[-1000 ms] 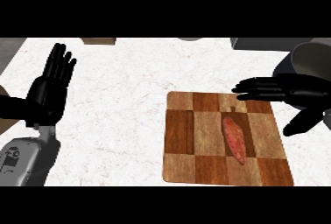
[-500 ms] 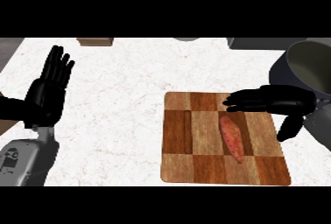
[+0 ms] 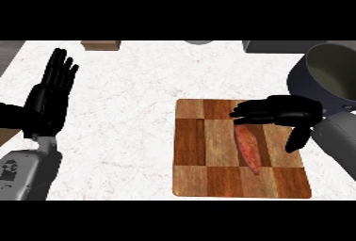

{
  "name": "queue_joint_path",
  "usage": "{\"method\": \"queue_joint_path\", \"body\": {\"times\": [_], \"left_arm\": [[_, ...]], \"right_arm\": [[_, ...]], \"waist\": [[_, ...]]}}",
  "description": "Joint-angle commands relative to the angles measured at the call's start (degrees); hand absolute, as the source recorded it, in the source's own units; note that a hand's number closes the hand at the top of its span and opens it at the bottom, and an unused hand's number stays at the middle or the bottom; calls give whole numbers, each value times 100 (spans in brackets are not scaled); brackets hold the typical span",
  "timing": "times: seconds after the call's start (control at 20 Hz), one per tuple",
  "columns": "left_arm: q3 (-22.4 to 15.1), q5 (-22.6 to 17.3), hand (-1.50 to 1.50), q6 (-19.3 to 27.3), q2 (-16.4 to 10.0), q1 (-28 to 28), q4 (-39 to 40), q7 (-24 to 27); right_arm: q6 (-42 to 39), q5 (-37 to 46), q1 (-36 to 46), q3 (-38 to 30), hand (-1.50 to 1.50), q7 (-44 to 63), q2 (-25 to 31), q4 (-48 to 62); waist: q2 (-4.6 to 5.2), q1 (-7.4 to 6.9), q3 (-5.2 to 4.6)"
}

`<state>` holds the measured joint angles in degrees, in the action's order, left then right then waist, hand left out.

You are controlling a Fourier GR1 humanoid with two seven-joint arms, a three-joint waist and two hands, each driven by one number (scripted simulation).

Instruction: Pick the sweet potato from the cutting board and place it in the pot

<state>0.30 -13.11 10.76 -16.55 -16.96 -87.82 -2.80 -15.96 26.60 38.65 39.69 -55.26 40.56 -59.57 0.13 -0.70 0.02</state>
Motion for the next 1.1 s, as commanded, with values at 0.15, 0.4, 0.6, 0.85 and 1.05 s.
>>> {"method": "queue_joint_path", "body": {"times": [0.15, 0.4, 0.6, 0.85, 1.05], "left_arm": [[168, -44, 0, -240, -42, 233, -269, -126], [302, -34, 0, -471, 17, 488, -85, 386], [161, 231, 0, -185, 216, 19, 96, 53], [167, 277, 0, -169, 288, 256, -228, 68], [368, 172, 0, -304, 20, -49, -123, -237]], "right_arm": [[-34, 758, 31, -137, -150, -47, -701, 548], [-169, 901, -14, -262, -150, -138, -828, 645], [42, 1134, -288, -331, -150, -216, -1070, 591], [290, 1422, -332, -323, -150, -525, -1270, 1068], [258, 1603, -504, 3, 150, -151, -1630, 476]], "waist": [[-4, 0, -1], [-1, -12, -2], [-7, 34, -1], [-4, 8, 0], [-19, 32, 0]]}}
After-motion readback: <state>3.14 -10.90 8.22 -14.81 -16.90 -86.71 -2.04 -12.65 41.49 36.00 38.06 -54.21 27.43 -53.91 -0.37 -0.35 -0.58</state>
